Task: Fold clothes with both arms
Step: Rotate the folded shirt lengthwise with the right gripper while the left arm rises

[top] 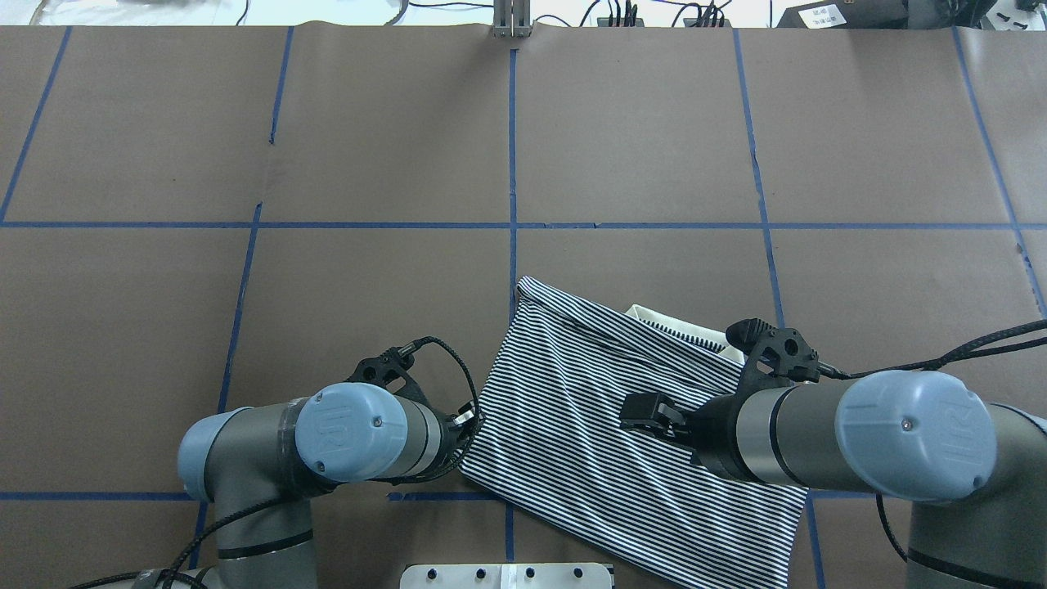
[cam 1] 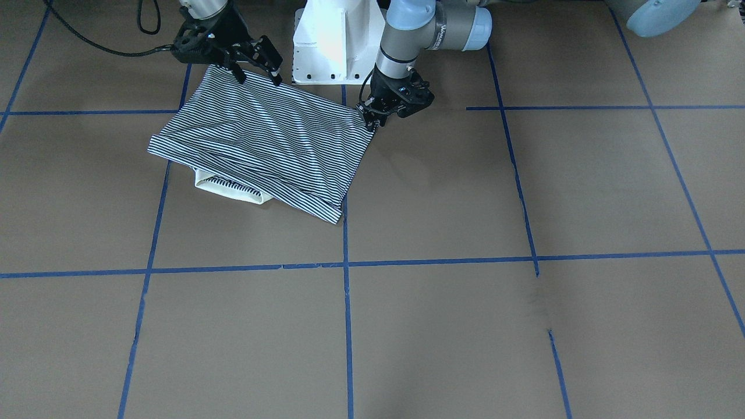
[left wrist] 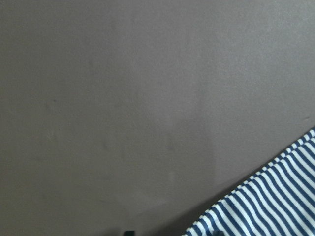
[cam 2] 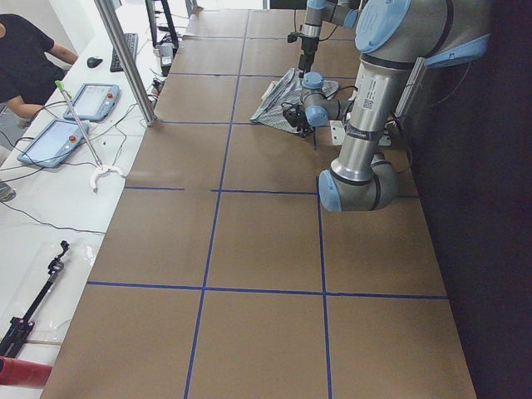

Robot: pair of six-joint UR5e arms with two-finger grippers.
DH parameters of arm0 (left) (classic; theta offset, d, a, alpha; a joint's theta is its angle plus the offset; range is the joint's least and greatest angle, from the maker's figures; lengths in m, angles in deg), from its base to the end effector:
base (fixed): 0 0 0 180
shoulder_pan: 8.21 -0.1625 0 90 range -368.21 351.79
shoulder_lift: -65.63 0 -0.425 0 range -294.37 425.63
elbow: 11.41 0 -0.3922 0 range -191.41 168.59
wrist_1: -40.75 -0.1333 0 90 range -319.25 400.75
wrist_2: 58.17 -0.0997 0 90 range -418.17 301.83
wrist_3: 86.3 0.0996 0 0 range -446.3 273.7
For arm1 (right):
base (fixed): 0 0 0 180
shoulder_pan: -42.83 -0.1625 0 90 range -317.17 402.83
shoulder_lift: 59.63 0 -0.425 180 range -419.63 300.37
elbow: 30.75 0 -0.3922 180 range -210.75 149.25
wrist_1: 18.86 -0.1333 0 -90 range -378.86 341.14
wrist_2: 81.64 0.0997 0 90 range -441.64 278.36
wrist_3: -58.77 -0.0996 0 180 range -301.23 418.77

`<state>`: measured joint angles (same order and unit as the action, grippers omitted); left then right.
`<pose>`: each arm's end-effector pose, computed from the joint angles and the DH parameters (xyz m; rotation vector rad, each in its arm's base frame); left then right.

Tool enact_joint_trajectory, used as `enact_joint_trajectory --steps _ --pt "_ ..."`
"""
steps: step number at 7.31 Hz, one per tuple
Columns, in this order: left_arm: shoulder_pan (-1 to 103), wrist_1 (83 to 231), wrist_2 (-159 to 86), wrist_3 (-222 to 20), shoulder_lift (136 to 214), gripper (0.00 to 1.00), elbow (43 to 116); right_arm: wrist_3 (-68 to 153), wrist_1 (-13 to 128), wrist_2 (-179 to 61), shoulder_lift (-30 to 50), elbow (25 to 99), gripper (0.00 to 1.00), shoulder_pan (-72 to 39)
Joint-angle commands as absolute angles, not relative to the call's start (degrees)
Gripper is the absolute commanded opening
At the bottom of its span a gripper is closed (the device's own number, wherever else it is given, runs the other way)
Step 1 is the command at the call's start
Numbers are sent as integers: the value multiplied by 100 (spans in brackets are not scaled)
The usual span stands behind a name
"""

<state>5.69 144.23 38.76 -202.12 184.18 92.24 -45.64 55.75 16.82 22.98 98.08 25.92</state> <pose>0.5839 -0.2694 0.2458 -0.2147 0.9685 -0.5778 -0.4057 -0.2473 0.2599 -0.1105 -1.0843 0.4126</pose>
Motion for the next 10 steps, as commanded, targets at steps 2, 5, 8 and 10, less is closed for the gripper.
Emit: enact_joint_trajectory --steps 2,5,8,10 --pt "620 14350 3895 -20152 18376 0 9457 -4564 5567 1671 2308 9809 100 2526" --pt "1337 14086 3886 -19303 18393 0 9424 -4564 5567 1671 2299 9792 100 2368" --pt "2506 14383 3877 -18328 18681 0 8470 -4564 5567 1671 2299 9792 100 2271" --pt "3139 15050 3869 -17686 19234 0 7328 -4564 5567 1654 2282 9792 100 2227"
